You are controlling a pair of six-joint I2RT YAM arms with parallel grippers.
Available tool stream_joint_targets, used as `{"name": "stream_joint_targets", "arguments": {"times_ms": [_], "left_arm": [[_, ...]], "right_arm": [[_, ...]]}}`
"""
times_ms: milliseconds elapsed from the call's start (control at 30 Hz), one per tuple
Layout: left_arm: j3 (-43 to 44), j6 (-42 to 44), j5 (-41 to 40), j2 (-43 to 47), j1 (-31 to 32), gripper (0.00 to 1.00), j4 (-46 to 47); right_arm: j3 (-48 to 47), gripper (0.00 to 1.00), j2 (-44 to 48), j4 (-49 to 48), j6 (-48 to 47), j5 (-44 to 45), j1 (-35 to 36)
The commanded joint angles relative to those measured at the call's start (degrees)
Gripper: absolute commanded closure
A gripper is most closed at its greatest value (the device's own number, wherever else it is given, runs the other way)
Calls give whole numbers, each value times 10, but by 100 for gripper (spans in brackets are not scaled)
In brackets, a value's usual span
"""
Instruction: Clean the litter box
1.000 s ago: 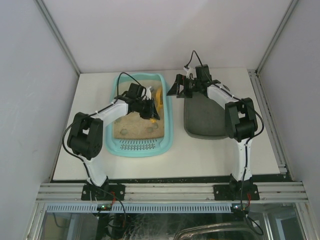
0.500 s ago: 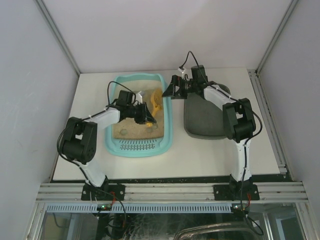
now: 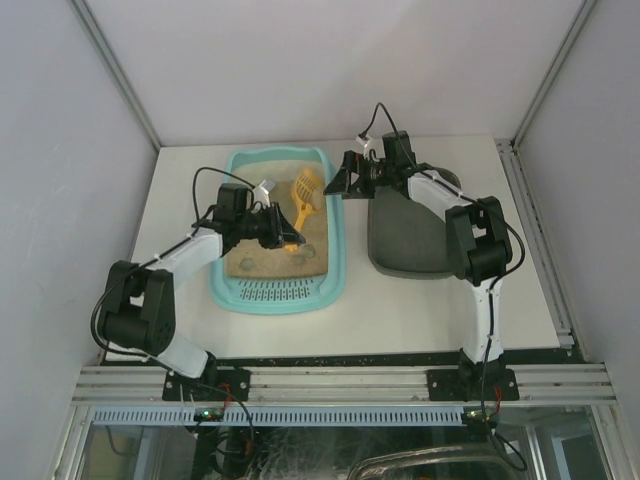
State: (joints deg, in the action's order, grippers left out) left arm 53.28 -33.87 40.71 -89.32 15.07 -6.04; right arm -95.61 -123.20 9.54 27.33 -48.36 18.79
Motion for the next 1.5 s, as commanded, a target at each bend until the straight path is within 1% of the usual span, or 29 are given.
{"name": "stream_joint_targets", "arguments": {"times_ms": [0, 100, 167, 300, 333, 400, 467, 533, 667, 900, 1033, 1300, 1400, 1467], "left_arm": [[-4, 39, -11, 57, -3, 100, -36], [-15, 42, -21, 69, -5, 100, -43], [-9, 57, -56, 66, -5, 100, -73], [38, 109, -174, 38, 5, 100, -181], [51, 118, -186, 28, 7, 100, -194], [83, 132, -236, 5, 19, 100, -245], [120, 148, -267, -27, 29, 100, -283], [145, 161, -278, -49, 36, 100, -307], [177, 163, -254, -85, 39, 100, -313], [233, 165, -225, -137, 67, 100, -318], [247, 157, -171, -153, 71, 100, -303], [227, 136, -71, -164, 68, 100, -257], [205, 117, -23, -161, 65, 100, -221], [182, 92, 13, -158, 60, 100, -180]], "right_arm": [[5, 0, 46, -13, -5, -20, 6], [6, 0, 49, -12, -7, -21, 3], [10, 0, 53, -11, -12, -19, 2], [19, 0, 62, -5, -22, -14, 2], [19, 0, 63, -5, -24, -15, 2], [18, 0, 61, -4, -24, -13, 3], [16, 0, 57, -4, -23, -13, 4], [17, 0, 53, -6, -22, -13, 5], [15, 0, 45, -8, -22, -13, 6], [17, 0, 32, -15, -12, -17, 6], [18, 0, 27, -26, 4, -29, 6], [26, 0, 25, -34, 10, -31, 6], [30, 0, 23, -35, 10, -31, 7], [31, 0, 23, -36, 10, -32, 8]]}}
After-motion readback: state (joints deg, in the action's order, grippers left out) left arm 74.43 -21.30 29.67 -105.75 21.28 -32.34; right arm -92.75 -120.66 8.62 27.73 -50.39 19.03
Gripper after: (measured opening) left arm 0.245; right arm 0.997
